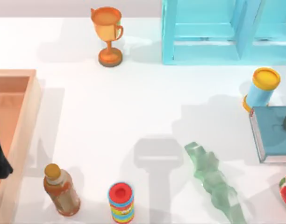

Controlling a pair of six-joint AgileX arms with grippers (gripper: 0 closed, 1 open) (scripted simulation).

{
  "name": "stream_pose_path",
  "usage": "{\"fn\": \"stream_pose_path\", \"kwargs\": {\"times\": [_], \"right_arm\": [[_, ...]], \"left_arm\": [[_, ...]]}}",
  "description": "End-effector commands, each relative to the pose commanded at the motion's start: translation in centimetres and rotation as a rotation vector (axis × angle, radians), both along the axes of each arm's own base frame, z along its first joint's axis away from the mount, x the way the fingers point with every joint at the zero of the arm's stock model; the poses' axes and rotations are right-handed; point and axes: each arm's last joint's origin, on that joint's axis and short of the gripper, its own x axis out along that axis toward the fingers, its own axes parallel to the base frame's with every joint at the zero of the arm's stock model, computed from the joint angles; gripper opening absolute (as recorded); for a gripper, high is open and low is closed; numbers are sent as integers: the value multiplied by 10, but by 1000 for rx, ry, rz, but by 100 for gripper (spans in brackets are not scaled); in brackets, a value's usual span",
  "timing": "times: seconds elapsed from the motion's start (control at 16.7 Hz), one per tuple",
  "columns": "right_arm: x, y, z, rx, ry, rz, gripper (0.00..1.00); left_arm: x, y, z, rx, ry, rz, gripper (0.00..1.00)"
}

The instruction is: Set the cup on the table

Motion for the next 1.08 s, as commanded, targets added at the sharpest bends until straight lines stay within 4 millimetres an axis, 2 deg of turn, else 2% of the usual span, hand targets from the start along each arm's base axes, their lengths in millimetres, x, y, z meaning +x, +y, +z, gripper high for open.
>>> {"fn": "stream_pose_path", "kwargs": {"times": [0.48, 1.08], "right_arm": [[0, 0, 0, 0, 0, 0, 2], [0, 0, 2, 0, -2, -2, 0]], "left_arm": [[0, 0, 0, 0, 0, 0, 100], [0, 0, 0, 0, 0, 0, 100]]}}
